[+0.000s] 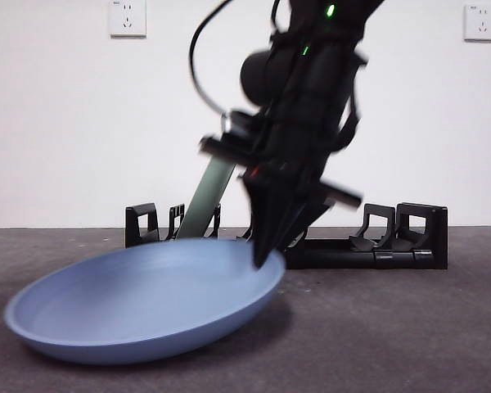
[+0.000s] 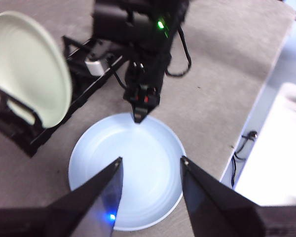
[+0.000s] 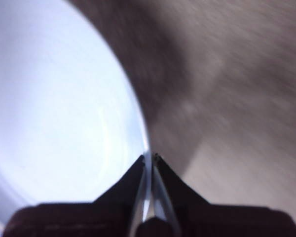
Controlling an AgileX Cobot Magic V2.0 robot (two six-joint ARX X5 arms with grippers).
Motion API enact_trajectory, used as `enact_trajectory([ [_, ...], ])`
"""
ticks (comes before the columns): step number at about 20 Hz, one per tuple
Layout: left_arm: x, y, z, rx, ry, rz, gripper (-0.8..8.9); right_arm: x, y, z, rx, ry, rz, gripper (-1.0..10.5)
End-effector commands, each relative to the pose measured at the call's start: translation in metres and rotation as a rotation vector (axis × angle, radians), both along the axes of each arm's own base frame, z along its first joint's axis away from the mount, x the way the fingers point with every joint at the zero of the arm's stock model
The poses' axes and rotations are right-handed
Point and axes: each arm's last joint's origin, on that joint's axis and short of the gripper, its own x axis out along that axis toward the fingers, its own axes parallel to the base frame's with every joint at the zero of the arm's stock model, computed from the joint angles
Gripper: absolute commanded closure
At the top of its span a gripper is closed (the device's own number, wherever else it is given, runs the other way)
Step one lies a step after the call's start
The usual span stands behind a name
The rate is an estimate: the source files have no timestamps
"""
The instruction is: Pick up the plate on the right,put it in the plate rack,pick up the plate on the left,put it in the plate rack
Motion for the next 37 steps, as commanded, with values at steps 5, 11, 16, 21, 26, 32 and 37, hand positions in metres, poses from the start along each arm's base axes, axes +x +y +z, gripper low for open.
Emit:
enact_trajectory([
  [5,0.002,-0.023,-0.004,0.067,-0.079,-0.23,5.96,-0.031,-0.055,0.084,0.018,-0.09,0.011,9.6],
  [11,0.008,-0.068,-0.01,0.161,-0.256,-0.507,3.37,-0.062,-0.118,0.136,-0.008,-0.145,-0.091,9.6],
  [16,0.009,-0.115,-0.032,0.523,-0.471,-0.563,3.37,-0.073,-0.148,0.147,-0.016,-0.11,-0.154,9.6],
  [21,0.006,-0.146,-0.047,0.655,-0.568,-0.622,3.38,-0.073,-0.152,0.147,0.039,-0.076,-0.163,9.6],
  [26,0.009,-0.164,-0.06,0.732,-0.594,-0.647,3.43,-0.073,-0.152,0.147,0.057,-0.069,-0.158,9.6],
  [32,0.012,-0.169,-0.063,0.725,-0.584,-0.624,4.02,-0.074,-0.151,0.147,0.066,-0.06,-0.156,9.6],
  [37,0.012,-0.169,-0.063,0.721,-0.573,-0.616,7.45,-0.074,-0.151,0.148,0.089,-0.052,-0.151,9.6],
])
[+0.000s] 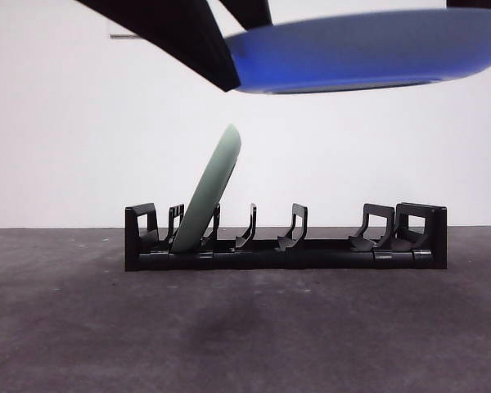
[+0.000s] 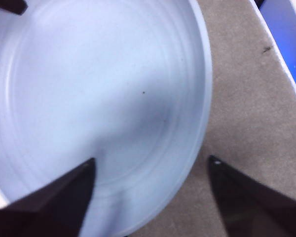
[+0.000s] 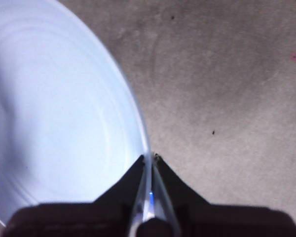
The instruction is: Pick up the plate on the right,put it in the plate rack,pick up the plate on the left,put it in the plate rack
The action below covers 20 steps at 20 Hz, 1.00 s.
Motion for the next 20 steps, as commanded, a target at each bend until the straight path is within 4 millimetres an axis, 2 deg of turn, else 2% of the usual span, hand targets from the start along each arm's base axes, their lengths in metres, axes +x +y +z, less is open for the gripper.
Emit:
enact_trajectory([
  [1,0.0001,0.0001,-0.0011,-0.001,0.01,0.011,7.68,-0.0024,-0.0004,-0.0012,0.007,0.02,0.01,9.6],
  [7,-0.0011,0.0005,-0.0021,-0.017,0.054,0.024,8.21,-0.0024,-0.0004,-0.0012,0.006,0.02,0.01,9.6],
  [20,-0.0014,0.001,-0.0025,-0.036,0.085,0.06,8.22,-0.0006,0.0002,-0.0009,0.011,0.001,0.013,9.4],
])
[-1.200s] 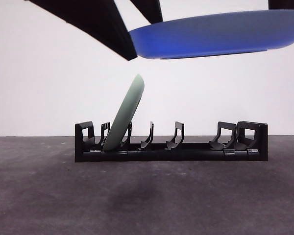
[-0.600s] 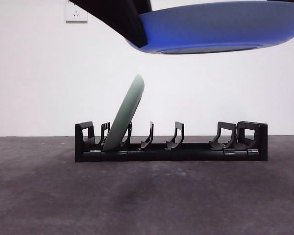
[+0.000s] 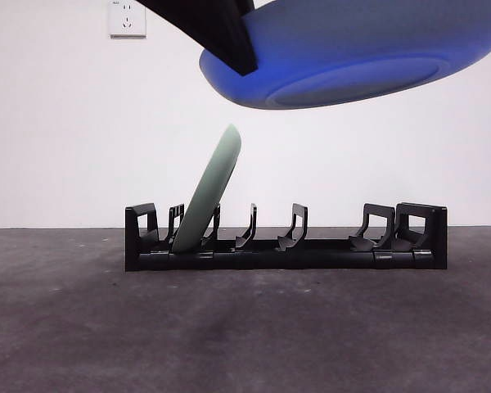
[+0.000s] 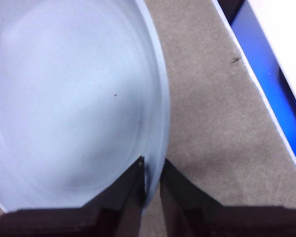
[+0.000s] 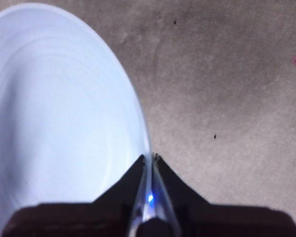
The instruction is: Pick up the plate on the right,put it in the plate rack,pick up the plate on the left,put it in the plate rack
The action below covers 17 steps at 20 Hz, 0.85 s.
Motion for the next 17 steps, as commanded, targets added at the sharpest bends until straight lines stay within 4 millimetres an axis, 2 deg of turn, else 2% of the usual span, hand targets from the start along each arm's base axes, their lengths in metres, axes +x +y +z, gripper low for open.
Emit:
enact_trajectory([
  [1,0.003,0.0,0.001,-0.047,0.027,0.082,8.22,-0.001,0.0,-0.001,0.007,0.004,0.013,9.4],
  [3,0.002,0.0,0.001,-0.057,0.051,0.067,8.22,0.0,0.0,0.0,0.012,-0.015,0.013,8.9],
  [6,0.002,-0.001,0.0,-0.074,0.081,0.066,8.22,0.0,0.0,0.007,0.026,-0.06,0.013,6.6],
  [7,0.001,-0.001,0.0,-0.077,0.088,0.061,8.22,0.0,0.0,0.011,0.032,-0.08,0.013,6.2],
  [11,0.002,-0.003,0.001,-0.111,0.108,0.078,8.22,-0.005,-0.001,0.035,0.062,-0.179,0.013,6.2],
  [13,0.007,-0.004,0.003,-0.191,0.176,0.103,8.22,-0.015,-0.005,0.064,0.082,-0.295,0.005,6.2],
  [16,0.024,-0.005,0.012,-0.393,0.279,0.178,8.22,-0.043,-0.017,0.108,0.054,-0.501,-0.048,6.2],
  [17,0.03,-0.005,0.016,-0.467,0.306,0.206,8.22,-0.053,-0.02,0.116,0.057,-0.545,-0.057,6.2],
])
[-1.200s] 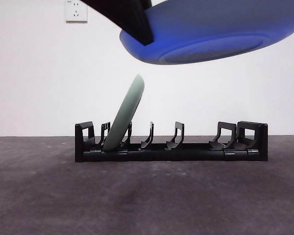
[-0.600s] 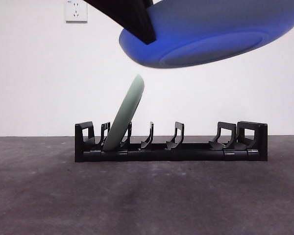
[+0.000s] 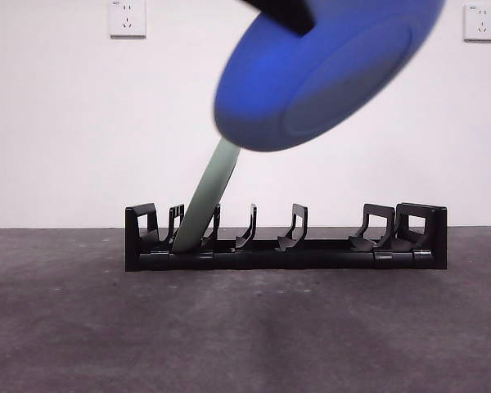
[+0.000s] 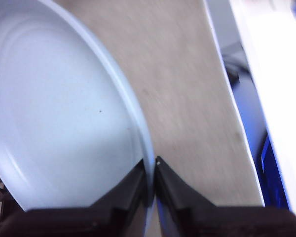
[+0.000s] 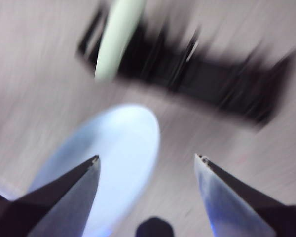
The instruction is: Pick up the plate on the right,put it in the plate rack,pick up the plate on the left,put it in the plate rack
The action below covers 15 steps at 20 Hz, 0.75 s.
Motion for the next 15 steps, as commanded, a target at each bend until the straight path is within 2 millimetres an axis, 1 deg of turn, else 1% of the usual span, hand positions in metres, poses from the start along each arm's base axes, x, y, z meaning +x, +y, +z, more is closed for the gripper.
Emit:
enact_trajectory([
  [1,0.018,0.0,0.011,-0.218,0.102,0.13,8.22,-0.025,-0.008,0.019,0.011,-0.097,-0.009,6.2],
  [3,0.036,0.004,0.023,-0.396,0.135,0.222,8.22,-0.047,-0.016,0.026,0.022,-0.135,-0.008,5.6],
  [5,0.052,0.007,0.03,-0.541,0.181,0.27,8.22,-0.069,-0.023,0.028,0.023,-0.142,-0.006,4.5],
  [7,0.068,0.009,0.031,-0.636,0.244,0.267,8.22,-0.085,-0.028,0.03,0.036,-0.149,0.006,4.3],
  [9,0.083,0.005,0.023,-0.67,0.264,0.297,8.22,-0.096,-0.03,0.032,0.073,-0.161,0.031,4.1],
  [11,0.099,0.0,0.01,-0.68,0.291,0.334,8.22,-0.107,-0.033,0.032,0.104,-0.171,0.031,4.1],
  [15,0.129,-0.006,-0.014,-0.704,0.287,0.418,8.22,-0.12,-0.037,0.029,0.124,-0.18,0.031,4.1],
])
